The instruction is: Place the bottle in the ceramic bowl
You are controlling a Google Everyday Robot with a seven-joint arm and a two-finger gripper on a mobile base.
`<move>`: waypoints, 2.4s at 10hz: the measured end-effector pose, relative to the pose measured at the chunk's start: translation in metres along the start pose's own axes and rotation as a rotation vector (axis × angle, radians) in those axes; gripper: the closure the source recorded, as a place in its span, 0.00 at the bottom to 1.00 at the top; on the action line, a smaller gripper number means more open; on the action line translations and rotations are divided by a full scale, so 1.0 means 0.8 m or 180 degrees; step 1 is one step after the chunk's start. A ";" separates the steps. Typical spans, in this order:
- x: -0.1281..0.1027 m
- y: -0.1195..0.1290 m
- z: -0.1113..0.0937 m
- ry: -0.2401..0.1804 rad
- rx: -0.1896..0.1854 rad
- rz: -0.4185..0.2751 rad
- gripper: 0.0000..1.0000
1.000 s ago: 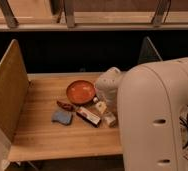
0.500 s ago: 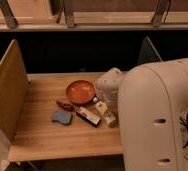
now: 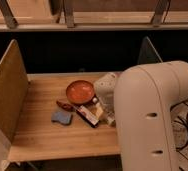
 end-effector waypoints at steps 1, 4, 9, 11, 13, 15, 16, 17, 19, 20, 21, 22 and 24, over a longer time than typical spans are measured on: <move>-0.003 0.004 0.004 -0.0001 -0.0014 -0.0032 0.26; -0.010 0.009 0.006 -0.0057 -0.0009 -0.0102 0.58; -0.020 0.028 -0.024 -0.0201 0.0109 -0.0332 1.00; -0.032 0.043 -0.043 -0.0309 0.0194 -0.0485 1.00; -0.050 0.064 -0.074 -0.0459 0.0349 -0.0682 1.00; -0.070 0.073 -0.105 -0.0626 0.0608 -0.0817 1.00; -0.084 0.069 -0.120 -0.0712 0.0788 -0.0882 1.00; -0.108 0.063 -0.136 -0.0810 0.1024 -0.1029 1.00; -0.150 0.059 -0.149 -0.0905 0.1322 -0.1337 1.00; -0.178 0.059 -0.146 -0.0924 0.1435 -0.1571 1.00; -0.196 0.061 -0.140 -0.0934 0.1458 -0.1729 1.00; -0.223 0.067 -0.125 -0.0966 0.1412 -0.1955 1.00; -0.278 0.094 -0.097 -0.1252 0.1003 -0.2339 1.00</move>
